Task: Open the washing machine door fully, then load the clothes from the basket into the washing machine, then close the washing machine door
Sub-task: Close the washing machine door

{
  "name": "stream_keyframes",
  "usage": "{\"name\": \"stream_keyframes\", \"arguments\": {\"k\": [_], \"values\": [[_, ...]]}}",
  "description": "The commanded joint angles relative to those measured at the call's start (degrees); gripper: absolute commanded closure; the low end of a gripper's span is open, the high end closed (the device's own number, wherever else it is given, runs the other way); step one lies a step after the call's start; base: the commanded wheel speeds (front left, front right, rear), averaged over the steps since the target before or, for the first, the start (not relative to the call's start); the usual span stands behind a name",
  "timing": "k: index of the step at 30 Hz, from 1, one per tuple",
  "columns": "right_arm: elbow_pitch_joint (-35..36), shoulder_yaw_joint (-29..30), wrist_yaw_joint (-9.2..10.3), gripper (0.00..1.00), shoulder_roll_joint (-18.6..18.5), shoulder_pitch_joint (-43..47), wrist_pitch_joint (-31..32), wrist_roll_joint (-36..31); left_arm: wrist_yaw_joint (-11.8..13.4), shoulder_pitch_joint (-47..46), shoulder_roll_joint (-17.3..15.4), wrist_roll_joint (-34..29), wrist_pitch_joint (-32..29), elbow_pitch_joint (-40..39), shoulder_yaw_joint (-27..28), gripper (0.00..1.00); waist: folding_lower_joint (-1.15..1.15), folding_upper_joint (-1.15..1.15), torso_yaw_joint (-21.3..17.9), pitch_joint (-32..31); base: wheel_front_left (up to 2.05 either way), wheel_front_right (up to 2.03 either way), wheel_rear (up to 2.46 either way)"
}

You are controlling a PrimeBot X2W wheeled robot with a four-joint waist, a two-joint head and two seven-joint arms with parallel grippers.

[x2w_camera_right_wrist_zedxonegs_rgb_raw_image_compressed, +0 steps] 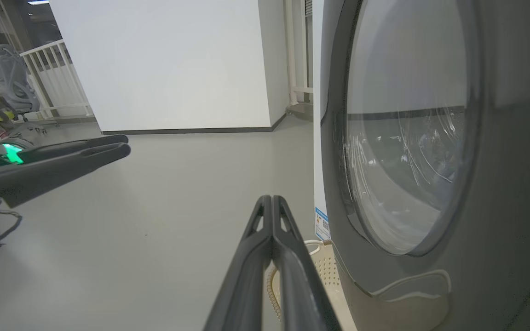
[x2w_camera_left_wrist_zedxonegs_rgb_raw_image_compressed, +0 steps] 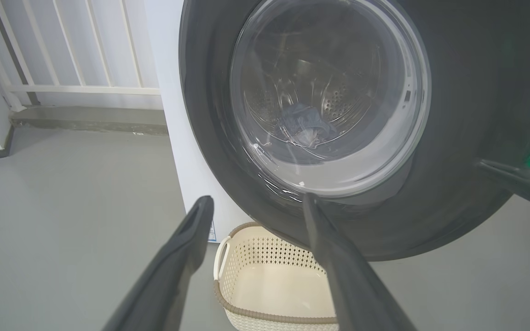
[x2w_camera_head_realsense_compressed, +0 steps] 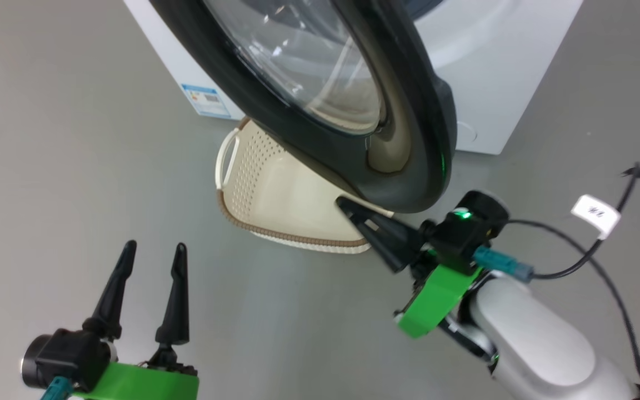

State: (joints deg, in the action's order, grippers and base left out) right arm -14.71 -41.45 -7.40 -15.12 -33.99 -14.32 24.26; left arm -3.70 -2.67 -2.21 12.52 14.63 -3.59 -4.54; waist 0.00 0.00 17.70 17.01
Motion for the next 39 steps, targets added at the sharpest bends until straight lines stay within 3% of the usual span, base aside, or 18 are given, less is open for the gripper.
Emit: {"name": "stream_keyframes", "arguments": {"k": [1,11,23,39], "values": [[1.13,1.55,-0.09,1.0,0.65,0.21,-0.66,-1.16,0.58,-1.88,-0.66,0.49,0.37,-1.53,1.37,0.0,0.0,0.0,1.09,1.97,0.0,0.0,0.0],[0.98,11.8,-0.09,1.0,1.97,0.53,-0.67,-4.97,0.74,-3.18,-0.66,0.96,0.37,-1.19,0.56,0.0,0.0,0.0,0.16,4.06,0.0,0.0,0.0],[-1.8,20.7,-0.09,1.0,3.04,-6.76,-0.67,-7.17,0.74,-6.12,-0.66,1.86,0.37,-1.69,-1.83,0.0,0.0,0.0,0.65,9.18,0.0,0.0,0.0],[-8.63,24.38,-0.09,1.0,-0.28,-24.6,-0.68,-9.04,1.38,-13.19,-0.66,3.85,0.37,-2.64,-6.55,0.0,0.0,0.0,2.02,18.49,0.0,0.0,0.0]]}}
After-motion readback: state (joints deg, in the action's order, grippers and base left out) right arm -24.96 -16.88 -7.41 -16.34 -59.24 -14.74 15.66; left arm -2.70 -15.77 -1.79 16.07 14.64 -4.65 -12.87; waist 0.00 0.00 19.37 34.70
